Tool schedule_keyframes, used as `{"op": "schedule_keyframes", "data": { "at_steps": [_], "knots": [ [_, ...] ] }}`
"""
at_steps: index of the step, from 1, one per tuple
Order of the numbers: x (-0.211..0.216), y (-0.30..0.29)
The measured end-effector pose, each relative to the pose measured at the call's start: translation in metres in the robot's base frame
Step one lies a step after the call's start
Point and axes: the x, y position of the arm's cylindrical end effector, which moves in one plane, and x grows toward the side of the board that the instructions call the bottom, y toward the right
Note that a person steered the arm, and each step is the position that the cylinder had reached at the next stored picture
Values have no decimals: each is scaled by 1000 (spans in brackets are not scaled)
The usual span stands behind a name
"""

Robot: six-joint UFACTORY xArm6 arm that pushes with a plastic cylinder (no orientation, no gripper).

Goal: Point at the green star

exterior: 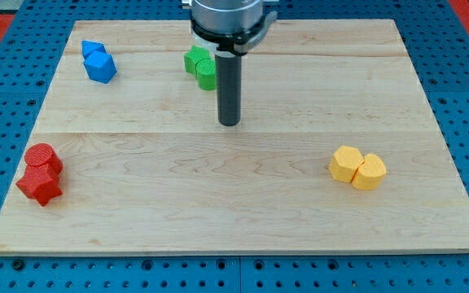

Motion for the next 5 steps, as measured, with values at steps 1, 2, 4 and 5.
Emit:
{"op": "schedule_keyframes", "data": {
  "at_steps": [1,2,4,5],
  "knots": [
    [-12,-23],
    [-24,-55],
    [-35,-91],
    [-35,-91]
  ]
}}
